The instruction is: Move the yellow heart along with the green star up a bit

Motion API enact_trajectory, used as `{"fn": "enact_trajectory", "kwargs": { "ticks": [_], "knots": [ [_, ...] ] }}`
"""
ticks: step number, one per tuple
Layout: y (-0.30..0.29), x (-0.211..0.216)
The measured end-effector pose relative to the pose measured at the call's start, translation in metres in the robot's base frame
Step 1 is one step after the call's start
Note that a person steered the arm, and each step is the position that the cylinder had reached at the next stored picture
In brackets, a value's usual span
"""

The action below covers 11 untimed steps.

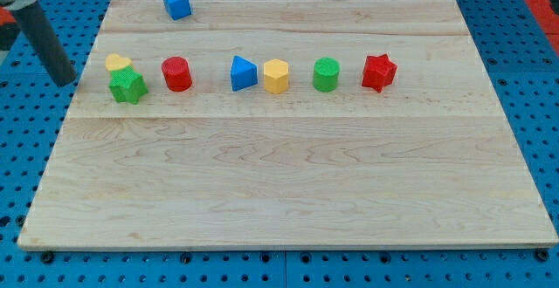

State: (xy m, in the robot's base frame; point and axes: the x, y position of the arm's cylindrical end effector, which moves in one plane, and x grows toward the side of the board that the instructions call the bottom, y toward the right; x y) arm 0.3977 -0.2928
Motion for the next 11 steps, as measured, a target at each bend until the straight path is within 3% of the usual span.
{"fn": "enact_trajectory", "kwargs": {
  "ticks": [1,2,3,5,7,9,11],
  "knots": [
    [0.073,0.070],
    [0.132,0.075],
    [0.138,0.014],
    [0.104,0.020],
    [0.020,0.019],
    [0.061,0.032],
    [0.072,-0.003]
  ]
}}
